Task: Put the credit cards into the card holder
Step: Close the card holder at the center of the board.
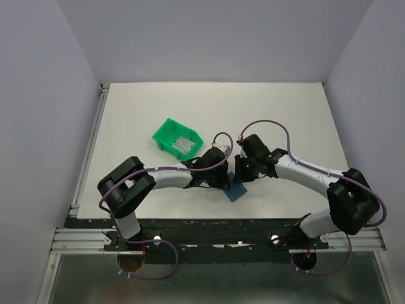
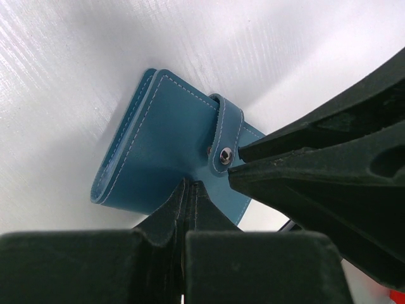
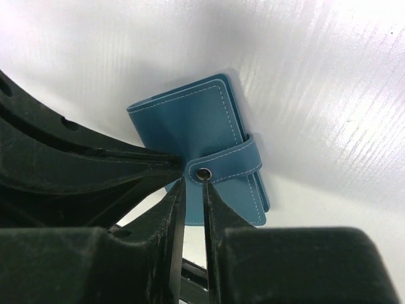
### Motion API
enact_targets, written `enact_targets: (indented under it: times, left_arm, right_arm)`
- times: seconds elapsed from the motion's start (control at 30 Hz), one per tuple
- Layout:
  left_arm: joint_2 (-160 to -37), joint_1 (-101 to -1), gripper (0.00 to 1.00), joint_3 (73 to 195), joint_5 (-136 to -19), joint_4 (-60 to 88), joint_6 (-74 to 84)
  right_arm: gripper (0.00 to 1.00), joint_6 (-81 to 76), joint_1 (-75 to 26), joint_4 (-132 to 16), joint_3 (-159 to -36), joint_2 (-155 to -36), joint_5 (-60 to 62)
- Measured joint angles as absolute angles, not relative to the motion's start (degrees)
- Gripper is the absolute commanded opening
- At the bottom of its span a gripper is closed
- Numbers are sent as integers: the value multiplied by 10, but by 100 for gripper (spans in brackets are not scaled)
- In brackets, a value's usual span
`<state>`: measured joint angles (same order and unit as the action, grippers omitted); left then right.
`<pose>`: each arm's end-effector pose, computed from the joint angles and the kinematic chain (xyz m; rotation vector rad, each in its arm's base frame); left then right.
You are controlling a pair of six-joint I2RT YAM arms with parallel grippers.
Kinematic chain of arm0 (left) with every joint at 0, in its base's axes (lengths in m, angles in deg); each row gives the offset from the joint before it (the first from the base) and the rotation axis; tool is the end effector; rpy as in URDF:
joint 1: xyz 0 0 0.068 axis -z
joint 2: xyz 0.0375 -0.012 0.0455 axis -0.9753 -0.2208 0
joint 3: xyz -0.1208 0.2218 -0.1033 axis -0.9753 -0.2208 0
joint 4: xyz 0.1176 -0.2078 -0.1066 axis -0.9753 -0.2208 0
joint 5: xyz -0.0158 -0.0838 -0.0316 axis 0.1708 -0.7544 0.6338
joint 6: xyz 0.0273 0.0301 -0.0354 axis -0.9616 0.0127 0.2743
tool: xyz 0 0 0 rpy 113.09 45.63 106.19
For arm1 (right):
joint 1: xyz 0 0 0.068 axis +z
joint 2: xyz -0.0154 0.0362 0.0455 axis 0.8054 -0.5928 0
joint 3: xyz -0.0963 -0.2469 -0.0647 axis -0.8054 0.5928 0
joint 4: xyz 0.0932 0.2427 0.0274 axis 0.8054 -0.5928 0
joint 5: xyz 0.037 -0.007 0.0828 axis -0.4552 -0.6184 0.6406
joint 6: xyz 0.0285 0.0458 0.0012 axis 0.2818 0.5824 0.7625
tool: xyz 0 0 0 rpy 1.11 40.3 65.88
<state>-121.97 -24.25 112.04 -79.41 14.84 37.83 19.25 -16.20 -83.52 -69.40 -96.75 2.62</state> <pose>0.2020 -0.2784 0.1518 0.2837 2.5862 -0.9477 0.2145 0.1715 0.1892 -0.2699 2.7300 0.5798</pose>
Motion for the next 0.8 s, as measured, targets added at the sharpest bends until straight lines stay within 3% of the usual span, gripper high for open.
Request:
enact_targets:
  times: [0.8]
  left_arm:
    - [-1220,-243,0,1120,-794,148,378]
  right_arm:
    - [25,191,-162,-836,-704,-1001,11]
